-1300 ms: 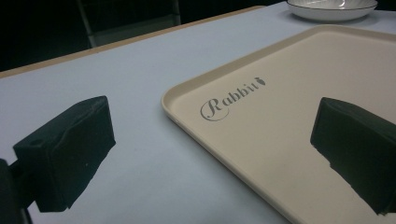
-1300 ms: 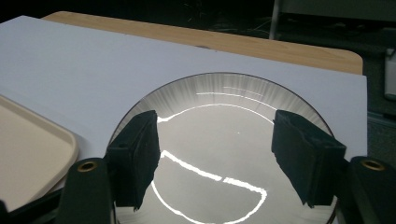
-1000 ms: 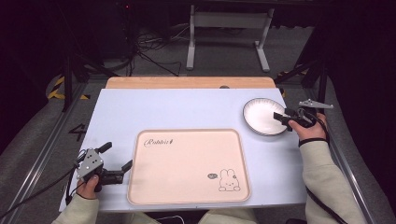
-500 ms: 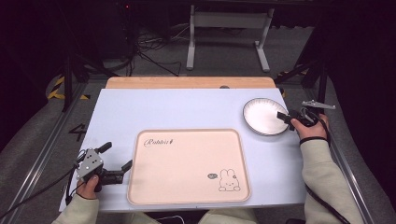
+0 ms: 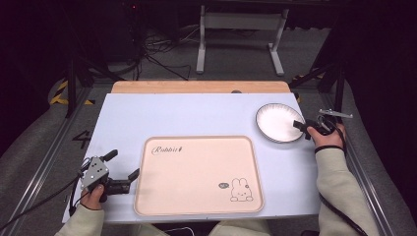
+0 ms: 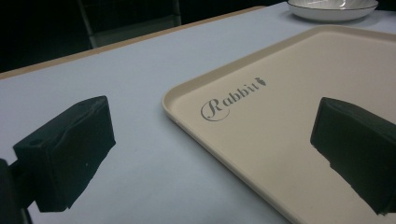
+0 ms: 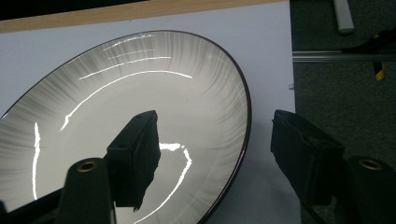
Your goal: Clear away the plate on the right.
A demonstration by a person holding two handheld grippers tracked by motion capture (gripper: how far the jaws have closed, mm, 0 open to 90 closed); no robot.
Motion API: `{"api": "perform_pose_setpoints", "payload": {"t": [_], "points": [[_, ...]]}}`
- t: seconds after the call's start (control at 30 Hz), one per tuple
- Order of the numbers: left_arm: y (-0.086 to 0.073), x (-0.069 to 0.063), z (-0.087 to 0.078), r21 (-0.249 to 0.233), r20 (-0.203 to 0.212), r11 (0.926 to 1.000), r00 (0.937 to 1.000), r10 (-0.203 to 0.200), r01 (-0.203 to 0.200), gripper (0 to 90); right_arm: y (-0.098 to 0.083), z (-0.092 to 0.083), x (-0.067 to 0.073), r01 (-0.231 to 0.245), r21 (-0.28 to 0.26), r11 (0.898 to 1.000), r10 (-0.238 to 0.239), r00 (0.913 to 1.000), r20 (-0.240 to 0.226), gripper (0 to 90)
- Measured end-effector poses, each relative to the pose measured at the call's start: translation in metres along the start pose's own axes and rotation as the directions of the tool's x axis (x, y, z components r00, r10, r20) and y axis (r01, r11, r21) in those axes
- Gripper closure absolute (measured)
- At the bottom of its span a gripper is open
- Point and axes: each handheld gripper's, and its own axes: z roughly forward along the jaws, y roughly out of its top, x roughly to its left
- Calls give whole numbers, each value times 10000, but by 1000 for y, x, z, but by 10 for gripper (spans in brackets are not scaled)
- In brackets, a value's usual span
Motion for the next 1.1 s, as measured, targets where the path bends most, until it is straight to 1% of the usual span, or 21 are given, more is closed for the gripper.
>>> {"api": "perform_pose_setpoints", "payload": {"t": [0.1,0.13,0.2,0.43,0.63,0.73,0.77,0.8,0.83,0.87,0.97,1.03,1.07,1.1], "points": [[0,0,0,0,0,10000,10000,7,-7,3,-1,2,0,-56,12,10000,56,10000,-40,345],[0,0,0,3,0,10000,10000,17,-17,3,-2,3,0,-277,67,9996,278,9995,-180,350],[0,0,0,5,0,10000,10000,59,-59,3,-2,5,1,-467,104,9989,469,9986,-248,357],[0,0,0,6,6,10000,10000,77,-77,3,-2,10,4,-578,317,9978,588,9978,-312,404],[0,0,0,19,8,10000,10000,67,-67,3,-1,14,8,-494,688,9964,491,9988,58,454],[0,-1,0,31,1,10000,10000,84,-84,2,-1,15,7,-822,653,9945,811,9965,198,516],[0,-1,0,37,2,9999,10000,98,-98,3,-1,14,6,-874,639,9941,860,9960,243,540],[0,-1,0,37,2,9999,10000,98,-98,3,-1,14,6,-874,639,9941,860,9960,243,540],[0,-1,0,61,-12,9999,9999,106,-106,3,-1,14,5,-1040,603,9928,1013,9938,458,616],[0,-1,0,71,-15,9999,9999,109,-109,3,-1,14,5,-1091,599,9922,1061,9930,518,632],[0,-1,0,116,8,9998,9999,161,-161,3,0,14,5,-1482,656,9868,1438,9874,666,668],[0,-1,1,63,-32,9998,9998,174,-174,3,2,13,5,-1814,663,9812,1761,9812,786,701],[0,-2,1,104,-22,9998,9998,183,-183,3,2,13,4,-2064,654,9763,2012,9765,778,725],[0,-2,1,104,-22,9998,9998,183,-183,3,2,13,4,-2064,654,9763,2012,9765,778,725]]}}
